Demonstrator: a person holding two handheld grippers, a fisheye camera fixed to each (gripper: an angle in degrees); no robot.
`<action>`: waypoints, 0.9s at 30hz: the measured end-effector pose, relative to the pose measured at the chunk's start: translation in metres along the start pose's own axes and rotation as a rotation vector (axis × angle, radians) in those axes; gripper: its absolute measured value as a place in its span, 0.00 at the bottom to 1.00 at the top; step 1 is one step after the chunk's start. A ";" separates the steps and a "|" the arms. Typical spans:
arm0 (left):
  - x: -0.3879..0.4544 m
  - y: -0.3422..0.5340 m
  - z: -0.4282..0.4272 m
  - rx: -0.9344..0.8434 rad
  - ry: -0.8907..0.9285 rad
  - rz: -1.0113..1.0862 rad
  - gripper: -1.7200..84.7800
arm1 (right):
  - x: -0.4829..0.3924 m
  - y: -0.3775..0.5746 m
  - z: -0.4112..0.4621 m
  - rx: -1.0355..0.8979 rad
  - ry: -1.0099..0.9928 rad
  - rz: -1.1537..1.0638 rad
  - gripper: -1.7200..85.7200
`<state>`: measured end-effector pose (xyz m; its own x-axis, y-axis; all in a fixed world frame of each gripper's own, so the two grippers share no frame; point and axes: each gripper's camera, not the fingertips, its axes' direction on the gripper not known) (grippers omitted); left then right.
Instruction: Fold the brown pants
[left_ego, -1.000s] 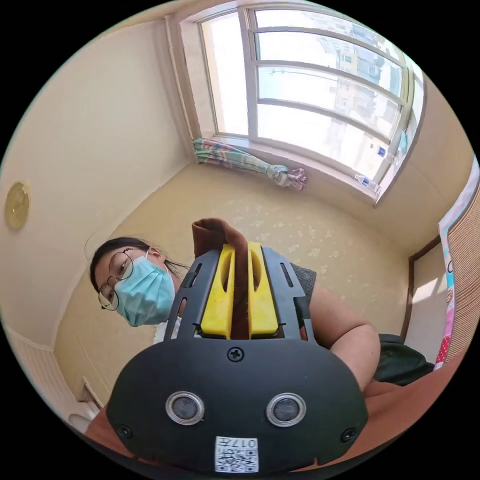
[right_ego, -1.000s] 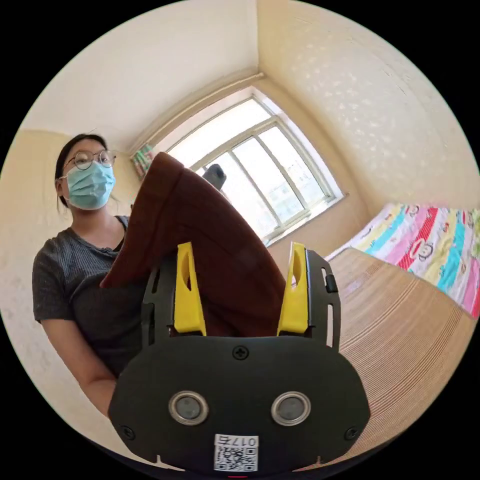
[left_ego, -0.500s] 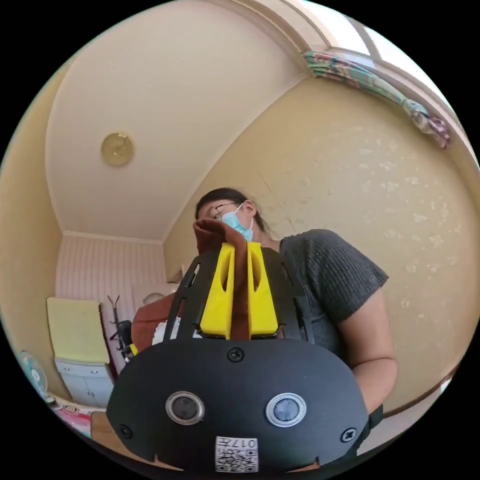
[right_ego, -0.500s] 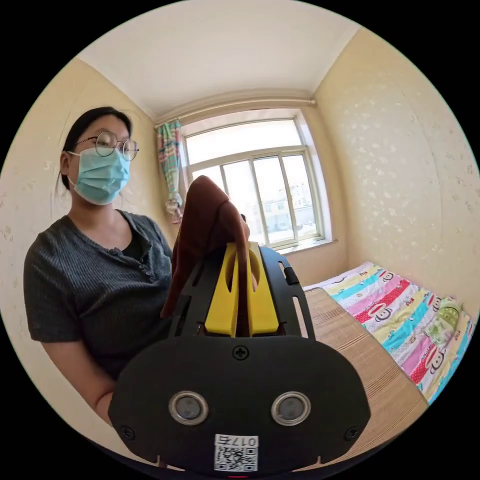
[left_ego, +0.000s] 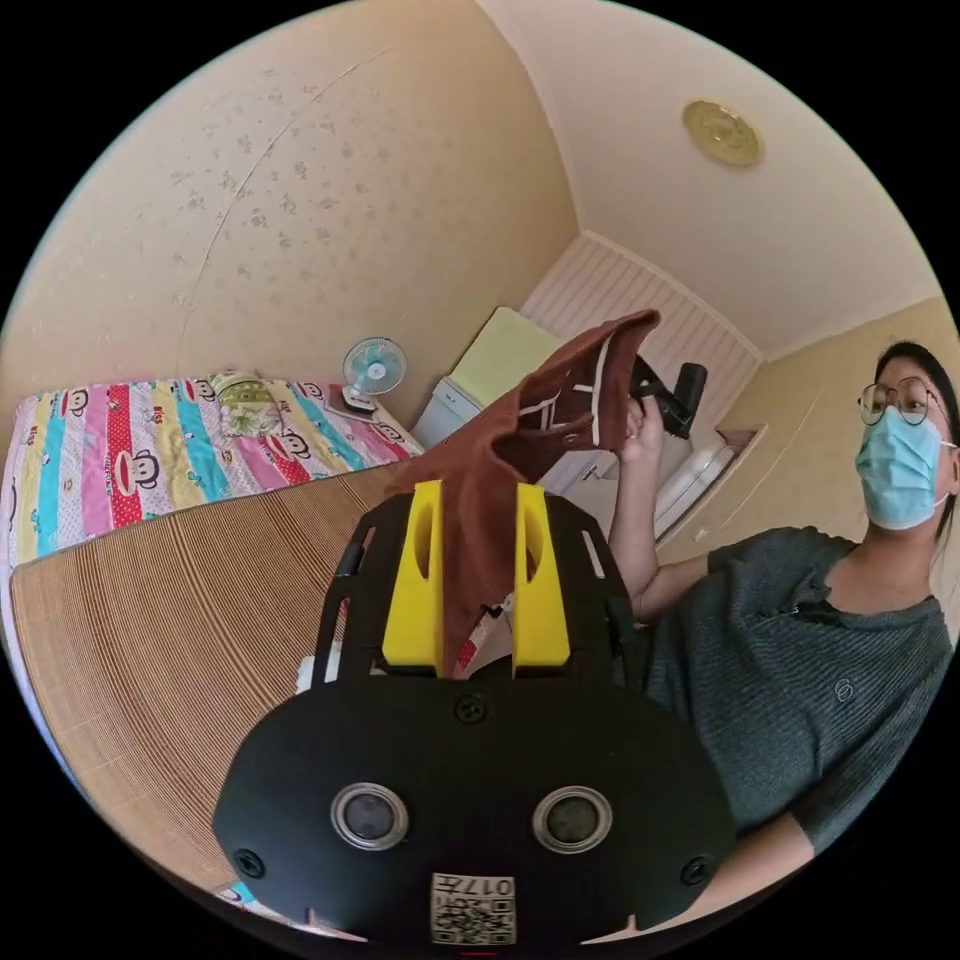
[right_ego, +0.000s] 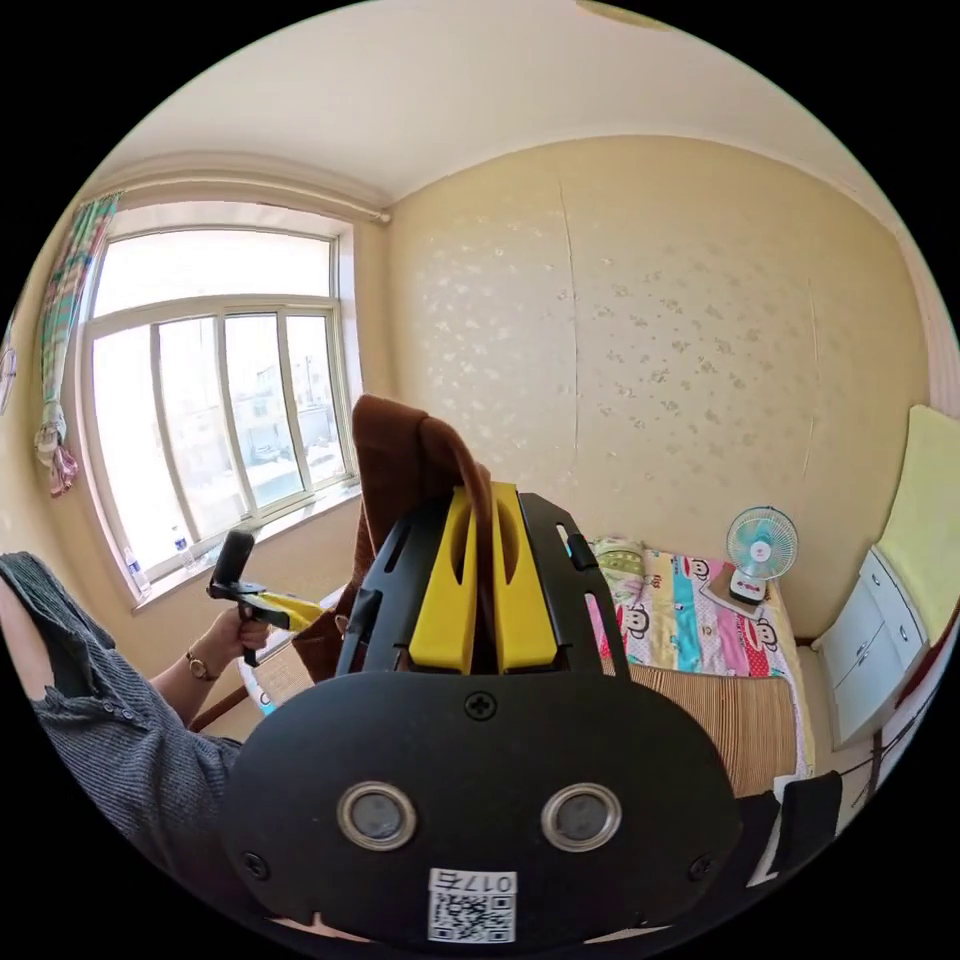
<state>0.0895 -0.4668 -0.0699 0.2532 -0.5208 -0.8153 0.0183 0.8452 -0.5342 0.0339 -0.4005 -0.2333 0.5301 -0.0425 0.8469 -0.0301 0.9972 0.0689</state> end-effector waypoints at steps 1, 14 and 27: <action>0.001 0.003 0.009 -0.017 -0.002 0.000 0.15 | -0.010 -0.010 -0.002 0.006 0.010 -0.011 0.06; 0.061 0.038 0.101 -0.246 -0.141 0.292 0.22 | -0.128 -0.091 -0.072 0.278 0.195 -0.151 0.06; 0.155 -0.010 0.002 0.643 -0.157 0.322 0.02 | -0.124 -0.097 -0.131 0.283 0.161 -0.128 0.05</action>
<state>0.1301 -0.5555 -0.1906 0.4761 -0.2518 -0.8426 0.4712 0.8820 0.0027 0.0823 -0.4841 -0.4139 0.6713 -0.1336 0.7290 -0.1763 0.9266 0.3321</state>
